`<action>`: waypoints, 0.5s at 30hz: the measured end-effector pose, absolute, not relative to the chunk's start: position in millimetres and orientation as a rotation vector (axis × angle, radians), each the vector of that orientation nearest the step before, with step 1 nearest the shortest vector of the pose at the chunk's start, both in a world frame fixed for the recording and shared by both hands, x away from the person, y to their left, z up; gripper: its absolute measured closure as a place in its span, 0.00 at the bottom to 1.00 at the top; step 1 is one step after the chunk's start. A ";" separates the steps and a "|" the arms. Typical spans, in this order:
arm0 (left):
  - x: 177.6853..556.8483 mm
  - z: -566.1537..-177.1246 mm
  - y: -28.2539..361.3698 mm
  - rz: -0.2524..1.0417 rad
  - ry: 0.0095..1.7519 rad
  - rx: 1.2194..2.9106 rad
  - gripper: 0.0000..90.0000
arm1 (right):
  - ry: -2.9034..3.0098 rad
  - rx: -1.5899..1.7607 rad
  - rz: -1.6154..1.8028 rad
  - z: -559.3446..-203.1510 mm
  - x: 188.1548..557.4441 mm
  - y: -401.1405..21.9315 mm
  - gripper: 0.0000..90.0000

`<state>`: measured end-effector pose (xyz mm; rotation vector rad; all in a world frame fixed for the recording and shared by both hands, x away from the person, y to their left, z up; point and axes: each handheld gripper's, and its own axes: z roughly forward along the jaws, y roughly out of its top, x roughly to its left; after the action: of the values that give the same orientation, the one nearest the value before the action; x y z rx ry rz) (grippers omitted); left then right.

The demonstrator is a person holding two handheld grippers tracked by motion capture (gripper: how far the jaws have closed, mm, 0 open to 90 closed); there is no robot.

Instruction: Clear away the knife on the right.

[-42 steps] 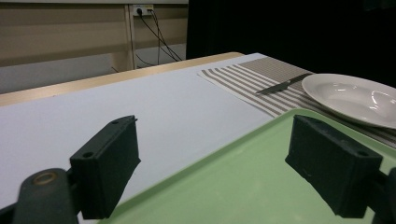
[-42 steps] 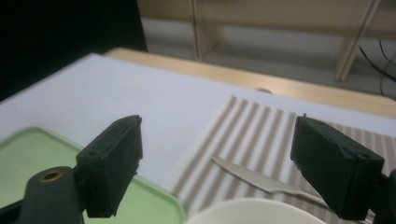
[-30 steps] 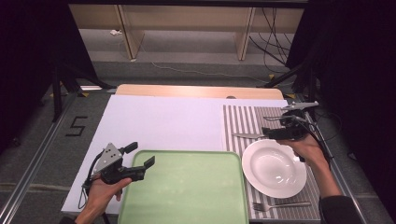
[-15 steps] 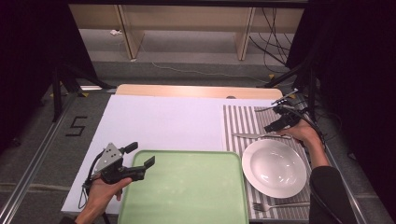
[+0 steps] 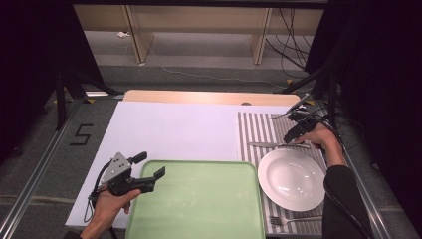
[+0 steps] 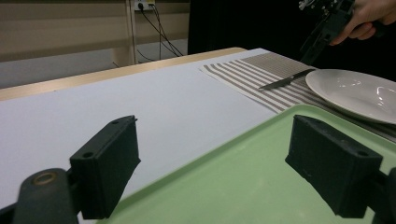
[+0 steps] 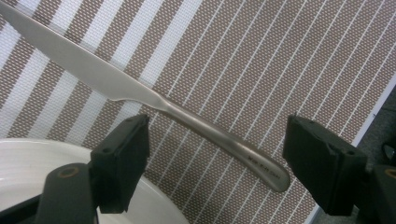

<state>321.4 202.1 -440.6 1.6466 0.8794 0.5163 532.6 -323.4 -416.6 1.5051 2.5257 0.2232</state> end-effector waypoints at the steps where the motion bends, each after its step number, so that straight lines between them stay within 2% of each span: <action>1: 321.4 -440.7 202.1 0.516 0.879 1.648 0.18 | 2.526 1.519 0.199 -418.6 534.5 -321.4 0.28; 15: 322.6 -441.7 201.0 0.509 0.872 1.649 0.18 | 2.607 1.504 0.094 -436.3 542.9 -322.2 0.31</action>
<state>322.6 201.0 -441.7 1.6486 0.8725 0.5093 542.9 -322.2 -436.3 1.5039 2.6068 0.0943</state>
